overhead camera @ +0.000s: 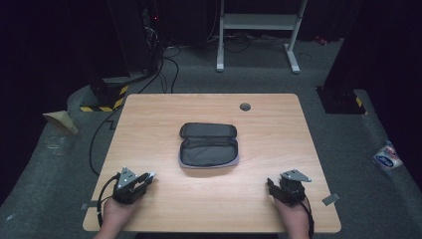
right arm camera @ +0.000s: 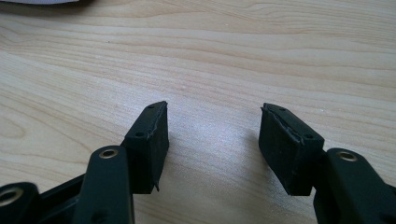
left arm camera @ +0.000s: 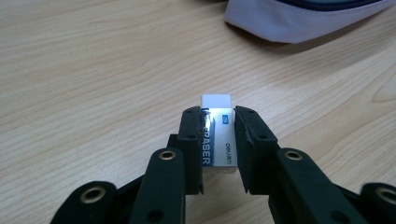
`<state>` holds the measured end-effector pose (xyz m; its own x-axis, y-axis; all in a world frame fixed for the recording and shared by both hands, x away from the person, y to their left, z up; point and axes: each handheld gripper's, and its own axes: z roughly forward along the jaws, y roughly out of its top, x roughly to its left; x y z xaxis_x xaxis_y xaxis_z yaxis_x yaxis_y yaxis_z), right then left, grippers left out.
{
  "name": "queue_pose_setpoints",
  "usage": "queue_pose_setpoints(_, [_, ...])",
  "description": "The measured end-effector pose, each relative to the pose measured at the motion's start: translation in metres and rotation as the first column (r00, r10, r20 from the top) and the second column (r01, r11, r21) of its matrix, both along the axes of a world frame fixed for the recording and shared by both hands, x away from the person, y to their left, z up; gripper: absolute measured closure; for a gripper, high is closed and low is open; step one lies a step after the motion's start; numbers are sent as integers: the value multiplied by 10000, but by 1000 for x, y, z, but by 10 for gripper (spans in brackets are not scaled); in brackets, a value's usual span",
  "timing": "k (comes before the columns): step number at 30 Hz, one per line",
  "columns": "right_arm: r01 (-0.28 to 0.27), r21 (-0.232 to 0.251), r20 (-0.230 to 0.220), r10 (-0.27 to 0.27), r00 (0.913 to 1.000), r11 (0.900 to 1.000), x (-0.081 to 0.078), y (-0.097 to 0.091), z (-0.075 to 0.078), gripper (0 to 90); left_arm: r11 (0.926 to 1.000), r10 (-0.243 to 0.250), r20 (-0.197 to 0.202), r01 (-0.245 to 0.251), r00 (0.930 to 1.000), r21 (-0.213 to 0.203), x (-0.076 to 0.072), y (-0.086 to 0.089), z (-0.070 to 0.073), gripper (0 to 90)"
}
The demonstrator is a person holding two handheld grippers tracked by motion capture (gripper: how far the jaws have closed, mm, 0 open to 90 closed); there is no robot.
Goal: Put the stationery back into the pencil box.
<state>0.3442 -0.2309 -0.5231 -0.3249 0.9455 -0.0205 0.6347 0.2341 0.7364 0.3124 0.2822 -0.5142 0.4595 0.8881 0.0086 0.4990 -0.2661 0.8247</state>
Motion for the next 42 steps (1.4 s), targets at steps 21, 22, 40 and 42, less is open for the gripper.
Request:
queue_pose_setpoints(21, [15, 9, -5, -15, 10000, 10000, 0, 0, 0, 423, 9984, -540, 590, 547, 9968, -106, 3, -20, 12, 726])
queue_pose_setpoints(22, [14, 2, -2, -14, 10000, 10000, 0, 0, 0, 422, 9982, -553, 596, 564, 9967, -177, 4, -22, 13, 726])
queue_pose_setpoints(40, [31, -35, 25, -31, 10000, 10000, 0, 0, 0, 424, 9910, -990, 1051, 1076, 9895, -795, 21, -61, 25, 725])
queue_pose_setpoints(42, [27, -51, 36, -27, 10000, 10000, 0, 0, 0, 424, 9903, -1069, 1113, 1157, 9880, -766, 22, -66, 27, 726])
